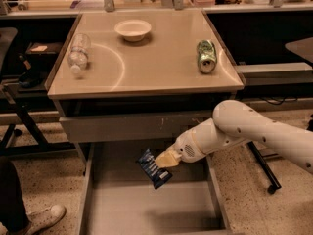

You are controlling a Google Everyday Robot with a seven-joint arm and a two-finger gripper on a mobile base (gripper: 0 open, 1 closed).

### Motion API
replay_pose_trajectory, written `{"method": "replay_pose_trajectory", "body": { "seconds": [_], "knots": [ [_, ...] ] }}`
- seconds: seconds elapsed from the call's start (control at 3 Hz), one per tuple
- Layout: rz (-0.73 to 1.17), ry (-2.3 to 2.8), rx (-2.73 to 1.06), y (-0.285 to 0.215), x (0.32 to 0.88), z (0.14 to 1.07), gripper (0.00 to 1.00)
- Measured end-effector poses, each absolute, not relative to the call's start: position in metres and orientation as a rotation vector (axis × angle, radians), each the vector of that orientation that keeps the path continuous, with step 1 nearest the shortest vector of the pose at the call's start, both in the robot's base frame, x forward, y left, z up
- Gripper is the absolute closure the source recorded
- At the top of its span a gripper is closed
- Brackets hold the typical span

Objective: Pick rxbar blueberry from middle drawer and place on counter

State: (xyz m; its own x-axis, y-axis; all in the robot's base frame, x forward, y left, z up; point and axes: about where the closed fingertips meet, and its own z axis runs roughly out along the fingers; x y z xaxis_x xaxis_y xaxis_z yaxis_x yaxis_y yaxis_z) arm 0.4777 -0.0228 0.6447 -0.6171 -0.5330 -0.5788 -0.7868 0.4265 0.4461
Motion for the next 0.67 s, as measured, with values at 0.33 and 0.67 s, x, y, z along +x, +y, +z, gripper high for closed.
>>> {"method": "replay_pose_trajectory", "body": {
  "seconds": [0.33,0.67],
  "knots": [
    [0.936,2.288,-1.167,-0.017,0.474,0.694,1.00],
    [0.819,2.253,-1.182,-0.010,0.489,0.740,1.00]
  ]
}}
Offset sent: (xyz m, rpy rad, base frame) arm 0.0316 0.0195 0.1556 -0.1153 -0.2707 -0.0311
